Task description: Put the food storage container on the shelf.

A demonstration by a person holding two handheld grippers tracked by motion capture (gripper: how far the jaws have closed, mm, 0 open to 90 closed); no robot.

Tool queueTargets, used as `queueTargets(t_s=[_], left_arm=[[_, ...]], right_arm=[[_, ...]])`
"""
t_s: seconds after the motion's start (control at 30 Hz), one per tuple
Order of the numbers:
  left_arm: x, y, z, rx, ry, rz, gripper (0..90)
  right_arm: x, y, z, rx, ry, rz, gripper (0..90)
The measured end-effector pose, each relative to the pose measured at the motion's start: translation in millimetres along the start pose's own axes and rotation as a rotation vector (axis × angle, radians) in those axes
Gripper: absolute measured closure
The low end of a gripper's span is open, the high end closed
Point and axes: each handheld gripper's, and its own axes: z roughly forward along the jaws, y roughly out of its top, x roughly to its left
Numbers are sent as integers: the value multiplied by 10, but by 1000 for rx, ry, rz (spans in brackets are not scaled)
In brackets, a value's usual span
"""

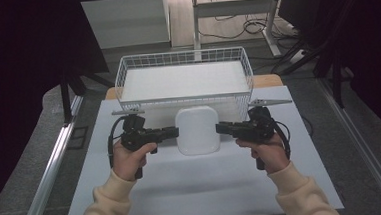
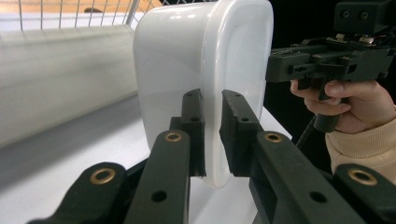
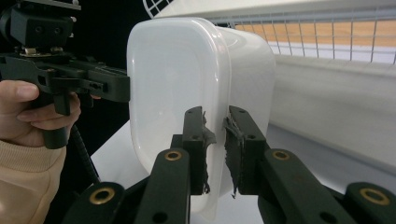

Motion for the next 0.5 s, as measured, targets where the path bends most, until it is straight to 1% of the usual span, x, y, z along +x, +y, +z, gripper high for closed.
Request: queueTargets(t_s=[0.07, 0.1, 0.2, 0.27, 0.3, 0.43, 0.5], left_arm=[[-5, 22, -6, -1, 2, 1, 798], [-16, 62, -21, -5, 2, 6, 798], [-35, 113, -48, -11, 3, 17, 797], [-41, 128, -56, -13, 3, 20, 798], [-55, 156, -74, -15, 8, 30, 798], [-62, 193, -98, -23, 7, 33, 797], [-62, 233, -123, -29, 5, 32, 797]], right_arm=[[5, 23, -7, -1, -1, -1, 779], [14, 64, -16, -8, -1, -10, 779], [37, 116, -33, -18, 1, -22, 779], [44, 134, -38, -19, 3, -24, 779], [55, 169, -43, -22, 3, -31, 780], [77, 219, -48, -23, 3, -38, 780], [96, 279, -54, -22, 5, -48, 780]])
